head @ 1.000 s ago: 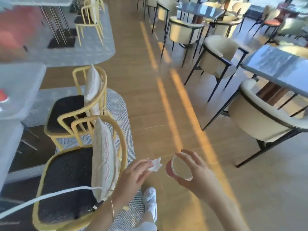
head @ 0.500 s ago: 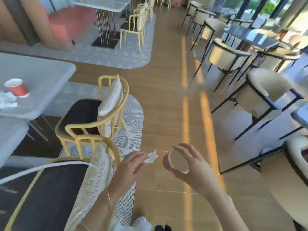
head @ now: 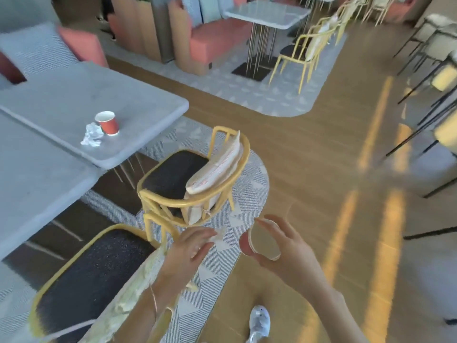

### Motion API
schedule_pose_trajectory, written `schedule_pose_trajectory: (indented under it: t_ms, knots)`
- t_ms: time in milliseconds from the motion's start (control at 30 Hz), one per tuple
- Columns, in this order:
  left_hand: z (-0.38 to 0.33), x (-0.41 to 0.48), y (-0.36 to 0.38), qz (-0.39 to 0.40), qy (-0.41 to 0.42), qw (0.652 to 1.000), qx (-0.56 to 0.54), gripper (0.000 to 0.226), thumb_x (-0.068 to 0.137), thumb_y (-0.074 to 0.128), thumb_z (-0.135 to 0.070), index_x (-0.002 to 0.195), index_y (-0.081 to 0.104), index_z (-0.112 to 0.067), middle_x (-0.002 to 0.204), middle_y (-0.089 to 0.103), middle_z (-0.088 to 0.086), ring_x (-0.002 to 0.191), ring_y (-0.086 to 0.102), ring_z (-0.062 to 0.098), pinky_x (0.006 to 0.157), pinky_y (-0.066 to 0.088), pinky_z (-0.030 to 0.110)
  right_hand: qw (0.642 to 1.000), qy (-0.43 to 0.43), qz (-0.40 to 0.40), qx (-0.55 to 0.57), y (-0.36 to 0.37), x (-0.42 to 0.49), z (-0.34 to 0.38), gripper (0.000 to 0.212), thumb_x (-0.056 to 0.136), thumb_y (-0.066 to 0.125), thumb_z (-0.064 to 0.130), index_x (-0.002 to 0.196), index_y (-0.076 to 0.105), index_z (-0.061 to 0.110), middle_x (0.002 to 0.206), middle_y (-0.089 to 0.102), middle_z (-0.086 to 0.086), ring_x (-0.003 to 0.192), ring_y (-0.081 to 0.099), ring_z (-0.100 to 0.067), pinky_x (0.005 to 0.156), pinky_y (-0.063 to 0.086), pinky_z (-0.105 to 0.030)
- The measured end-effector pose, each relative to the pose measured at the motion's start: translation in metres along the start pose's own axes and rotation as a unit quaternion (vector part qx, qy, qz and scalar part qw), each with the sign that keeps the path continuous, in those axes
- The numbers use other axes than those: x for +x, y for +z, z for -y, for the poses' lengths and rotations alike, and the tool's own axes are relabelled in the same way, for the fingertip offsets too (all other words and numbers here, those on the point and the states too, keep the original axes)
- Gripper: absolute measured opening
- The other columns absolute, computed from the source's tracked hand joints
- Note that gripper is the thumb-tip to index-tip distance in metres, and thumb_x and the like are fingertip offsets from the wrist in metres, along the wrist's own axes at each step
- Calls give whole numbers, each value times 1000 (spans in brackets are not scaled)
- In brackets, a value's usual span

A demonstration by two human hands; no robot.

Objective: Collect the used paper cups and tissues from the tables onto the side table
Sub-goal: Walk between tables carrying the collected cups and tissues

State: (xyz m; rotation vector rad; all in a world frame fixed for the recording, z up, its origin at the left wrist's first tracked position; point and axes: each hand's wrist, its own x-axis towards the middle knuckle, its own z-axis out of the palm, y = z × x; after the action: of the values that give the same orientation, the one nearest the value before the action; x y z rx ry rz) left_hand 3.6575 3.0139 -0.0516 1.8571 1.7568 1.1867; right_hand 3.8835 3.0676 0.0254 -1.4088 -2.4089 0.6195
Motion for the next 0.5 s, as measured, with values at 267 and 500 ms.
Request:
schedule_pose_trajectory:
  t_ms: [267,500]
  knots:
    - [-24,85,53,-77,-58,995,23,24,82,66,-6,104,68,-13,107,65,-2,100,56,2,87,44,12,992,-108,65,-1,-61,118,-74,60,75,61,53,130,40,40,136,34,21,93,60,-13,75,48,-29]
    - [2,101,43,-152,-154,974,62,24,83,64,-6,107,67,-11,109,65,-1,99,62,11,88,48,20,967,-222,127,-18,-42,211,-72,68,74,67,46,135,37,36,139,32,20,117,46,-5,76,48,-23]
